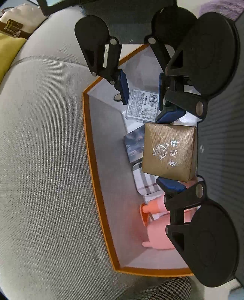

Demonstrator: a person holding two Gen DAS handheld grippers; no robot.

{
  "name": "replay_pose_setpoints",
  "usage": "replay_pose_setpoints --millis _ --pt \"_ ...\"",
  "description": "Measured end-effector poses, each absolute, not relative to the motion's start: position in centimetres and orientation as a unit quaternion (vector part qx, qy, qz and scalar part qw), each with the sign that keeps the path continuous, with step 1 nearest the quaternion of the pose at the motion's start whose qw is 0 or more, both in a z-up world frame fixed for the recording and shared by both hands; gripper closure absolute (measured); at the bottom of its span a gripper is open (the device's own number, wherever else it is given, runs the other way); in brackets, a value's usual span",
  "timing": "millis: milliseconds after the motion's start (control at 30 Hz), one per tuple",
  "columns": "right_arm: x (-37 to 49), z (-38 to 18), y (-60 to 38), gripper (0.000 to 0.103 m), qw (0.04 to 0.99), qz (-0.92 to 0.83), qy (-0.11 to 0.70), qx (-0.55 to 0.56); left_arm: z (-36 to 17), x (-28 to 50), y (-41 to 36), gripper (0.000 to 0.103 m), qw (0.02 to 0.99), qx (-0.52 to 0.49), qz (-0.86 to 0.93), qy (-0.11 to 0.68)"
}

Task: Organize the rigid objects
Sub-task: 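Lower the gold box into the orange box with the left gripper while the right lowers the clear box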

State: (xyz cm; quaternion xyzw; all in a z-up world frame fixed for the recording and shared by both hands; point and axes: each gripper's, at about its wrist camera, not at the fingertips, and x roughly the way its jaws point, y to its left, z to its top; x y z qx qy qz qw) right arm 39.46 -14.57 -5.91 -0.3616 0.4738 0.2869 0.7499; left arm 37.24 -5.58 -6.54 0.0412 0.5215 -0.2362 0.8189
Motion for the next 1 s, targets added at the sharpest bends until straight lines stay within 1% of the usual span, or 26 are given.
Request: replay_pose_setpoints --millis 200,567,733,833,1000 --pt "41.0 -7.6 -14.3 0.056 0.729 0.295 0.467 -0.404 -7.4 38.4 -6.0 0.032 0.817 0.039 -0.241 0.522" --pt "42.2 -7.9 -16.4 0.056 0.695 0.338 0.449 -0.447 -7.7 38.8 -5.7 0.032 0.814 0.047 -0.251 0.522" --pt "42.0 -8.7 -17.0 0.056 0.657 0.345 0.448 -0.498 -7.6 39.0 -5.7 0.032 0.812 0.048 -0.251 0.524" --pt "41.8 -8.9 -17.5 0.056 0.637 0.361 0.457 -0.505 -7.7 39.1 -5.8 0.032 0.812 0.046 -0.253 0.524" --pt "42.0 -9.8 -17.6 0.056 0.638 0.365 0.443 -0.514 -8.0 39.3 -6.2 0.032 0.81 0.047 -0.257 0.526"
